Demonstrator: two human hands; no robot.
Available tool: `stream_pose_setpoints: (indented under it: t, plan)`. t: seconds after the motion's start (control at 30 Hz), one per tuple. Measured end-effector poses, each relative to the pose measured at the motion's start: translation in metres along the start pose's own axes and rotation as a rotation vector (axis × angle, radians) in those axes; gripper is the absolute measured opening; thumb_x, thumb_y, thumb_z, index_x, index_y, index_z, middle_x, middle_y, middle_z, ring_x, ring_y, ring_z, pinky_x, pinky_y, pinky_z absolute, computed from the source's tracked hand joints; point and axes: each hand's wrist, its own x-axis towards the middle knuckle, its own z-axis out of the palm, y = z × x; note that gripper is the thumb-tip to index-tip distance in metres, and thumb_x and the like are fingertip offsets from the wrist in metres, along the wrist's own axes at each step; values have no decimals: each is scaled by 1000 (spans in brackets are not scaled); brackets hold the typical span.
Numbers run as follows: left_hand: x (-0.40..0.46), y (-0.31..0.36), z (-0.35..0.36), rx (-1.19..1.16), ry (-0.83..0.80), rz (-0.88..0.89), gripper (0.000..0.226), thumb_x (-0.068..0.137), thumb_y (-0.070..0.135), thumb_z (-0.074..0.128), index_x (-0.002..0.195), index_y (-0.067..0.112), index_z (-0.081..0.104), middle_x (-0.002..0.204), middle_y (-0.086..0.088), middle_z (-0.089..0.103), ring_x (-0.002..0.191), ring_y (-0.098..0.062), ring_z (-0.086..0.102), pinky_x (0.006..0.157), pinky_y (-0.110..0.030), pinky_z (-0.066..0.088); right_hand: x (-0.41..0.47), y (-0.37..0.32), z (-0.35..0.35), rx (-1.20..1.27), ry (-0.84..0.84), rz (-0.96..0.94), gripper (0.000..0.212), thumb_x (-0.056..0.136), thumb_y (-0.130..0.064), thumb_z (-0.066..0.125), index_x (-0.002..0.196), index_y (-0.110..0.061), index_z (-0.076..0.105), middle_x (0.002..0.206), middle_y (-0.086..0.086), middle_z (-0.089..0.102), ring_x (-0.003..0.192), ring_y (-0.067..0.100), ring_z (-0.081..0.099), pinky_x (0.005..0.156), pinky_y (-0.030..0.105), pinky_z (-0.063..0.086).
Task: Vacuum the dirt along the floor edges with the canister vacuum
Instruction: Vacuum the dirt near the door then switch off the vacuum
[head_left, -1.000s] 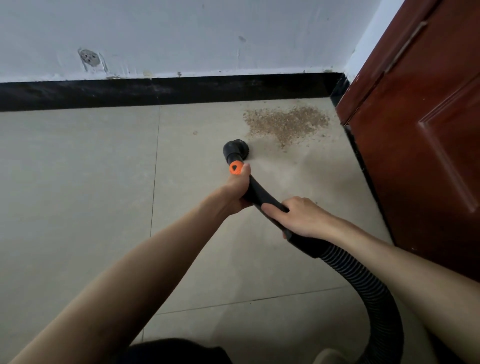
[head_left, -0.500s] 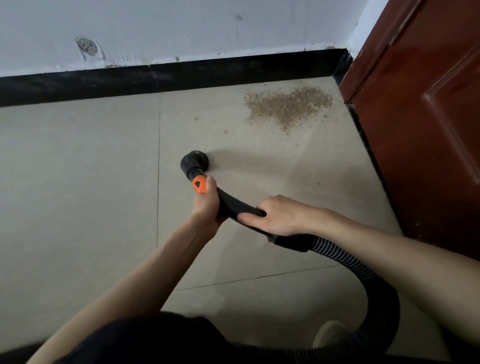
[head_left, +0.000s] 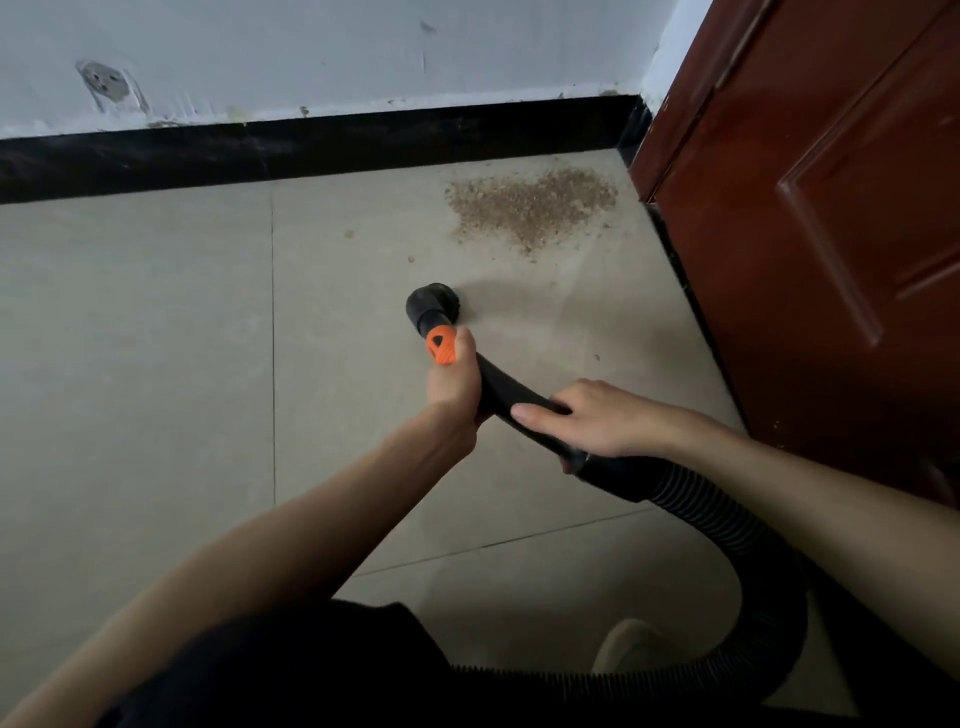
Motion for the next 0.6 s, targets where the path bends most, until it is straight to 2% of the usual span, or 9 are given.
stream_pose_setpoints:
  t: [0.1,0.17,0.23,0.3,0.37,0.43,0.5,0.6]
  plan:
    - [7,16,-4,-30,-3,1,33,99,40,44,110,10,39,87,-6,50,77,-20,55,59,-33,48,17,-8,-4,-11,42,-28,66,96,-62,38,76,-7,68,59,-2,69,66,8,63,66,18,46]
    - [12,32,0,-11,-31,-55,34,100,40,40,114,10,36,89,-7,50,80,-22,55,65,-37,48,30,-14,-9,-43,87,-37,66,96,-63,38,78,-7,68,71,3,72,72,13,65,67,21,46]
    - [21,49,6,63,-14,-115,40,101,43,35,124,10,38,89,-5,49,94,-26,58,75,-39,46,43,-17,-13,-74,125,-29,62,95,-65,39,75,-10,61,80,9,71,82,23,66,71,31,48]
    - [34,64,13,147,45,-137,49,101,45,32,131,7,39,83,-6,47,109,-26,58,77,-38,46,56,-21,-18,-39,142,-35,59,94,-65,42,69,-12,55,76,8,67,77,24,64,69,33,49]
    - [44,79,21,192,89,-118,50,101,45,29,132,7,40,80,-8,46,106,-26,58,75,-37,47,68,-24,-28,21,160,-48,60,94,-64,44,62,-14,52,63,2,61,62,17,59,55,28,43]
    - [56,93,31,191,115,-73,53,100,46,29,133,6,40,91,-11,52,104,-30,58,77,-40,48,80,-21,-43,57,164,-63,58,93,-64,47,61,-15,53,60,-2,59,57,13,56,52,25,37]
    - [71,105,39,148,143,-18,59,98,51,31,135,6,40,110,-14,55,107,-32,56,78,-42,47,90,-11,-56,126,157,-84,55,90,-65,51,67,-15,56,66,-1,60,61,14,55,55,26,38]
    - [97,118,41,78,155,72,62,96,56,33,134,8,41,105,-11,55,94,-27,54,76,-39,44,99,4,-64,335,155,-111,57,81,-66,62,90,-9,59,82,7,67,63,19,63,60,36,52]
